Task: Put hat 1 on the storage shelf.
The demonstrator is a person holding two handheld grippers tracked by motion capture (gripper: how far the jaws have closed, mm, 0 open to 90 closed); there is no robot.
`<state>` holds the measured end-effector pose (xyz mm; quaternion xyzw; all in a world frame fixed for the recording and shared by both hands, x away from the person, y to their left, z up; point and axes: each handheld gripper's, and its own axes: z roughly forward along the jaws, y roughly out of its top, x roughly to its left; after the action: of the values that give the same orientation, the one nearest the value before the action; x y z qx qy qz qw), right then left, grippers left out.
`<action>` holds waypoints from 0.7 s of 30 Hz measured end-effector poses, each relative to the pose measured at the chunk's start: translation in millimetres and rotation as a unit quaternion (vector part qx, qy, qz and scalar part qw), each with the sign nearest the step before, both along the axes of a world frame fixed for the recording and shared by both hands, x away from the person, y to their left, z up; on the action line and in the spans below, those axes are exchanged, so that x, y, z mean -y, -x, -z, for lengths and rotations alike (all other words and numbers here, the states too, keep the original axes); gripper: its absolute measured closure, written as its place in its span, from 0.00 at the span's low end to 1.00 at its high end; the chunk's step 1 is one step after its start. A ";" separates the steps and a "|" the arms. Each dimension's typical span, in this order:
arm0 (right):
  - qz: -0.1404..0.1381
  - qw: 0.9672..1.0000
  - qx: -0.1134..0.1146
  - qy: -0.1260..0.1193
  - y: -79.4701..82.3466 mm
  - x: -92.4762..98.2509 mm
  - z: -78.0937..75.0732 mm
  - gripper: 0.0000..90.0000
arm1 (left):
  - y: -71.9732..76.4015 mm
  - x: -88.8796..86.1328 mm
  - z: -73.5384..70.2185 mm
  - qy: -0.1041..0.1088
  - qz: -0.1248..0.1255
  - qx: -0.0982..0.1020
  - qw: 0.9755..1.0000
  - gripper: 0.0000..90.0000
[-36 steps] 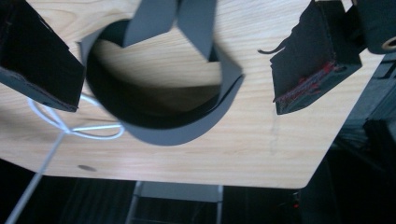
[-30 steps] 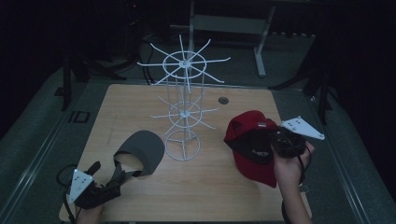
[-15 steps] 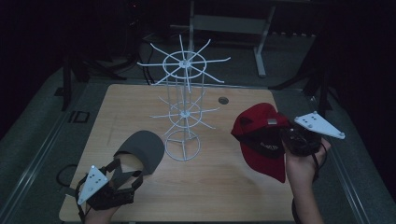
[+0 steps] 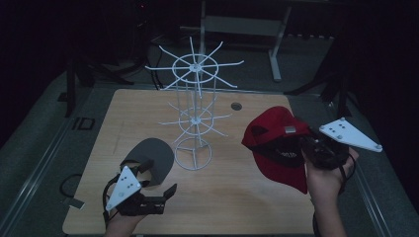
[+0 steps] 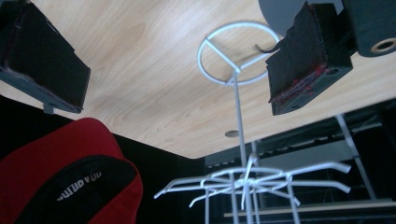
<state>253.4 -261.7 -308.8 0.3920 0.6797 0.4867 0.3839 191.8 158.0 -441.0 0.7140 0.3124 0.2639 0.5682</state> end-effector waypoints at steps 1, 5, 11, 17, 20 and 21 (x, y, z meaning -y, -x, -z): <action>-0.005 1.000 -0.001 -0.004 1.4 -0.2 -1.1 0.96 | -1.7 2.8 -2.4 0.004 0.007 0.000 1.000 0.07; -0.021 1.000 0.001 -0.014 7.8 -1.4 -4.5 0.96 | -8.4 16.3 -9.8 -0.007 0.017 0.002 1.000 0.07; -0.034 0.999 0.010 -0.021 17.6 -4.7 -7.1 0.96 | -17.0 38.2 -14.4 -0.017 0.039 0.000 0.999 0.07; -0.050 0.998 0.011 -0.025 24.4 -7.0 -8.6 0.96 | -23.0 59.0 -23.1 -0.025 0.060 0.007 0.998 0.07; -0.057 0.998 0.013 -0.031 28.7 -7.5 -9.3 0.96 | -25.5 65.6 -29.8 -0.021 0.071 0.011 0.997 0.08; -0.060 0.998 0.014 -0.033 30.3 -7.7 -9.6 0.96 | -25.8 68.4 -32.3 -0.026 0.072 0.015 0.997 0.08</action>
<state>223.1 -253.9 -299.2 0.3560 0.6801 0.5364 0.3509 217.6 89.6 -408.8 0.7450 0.2444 0.2408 0.5721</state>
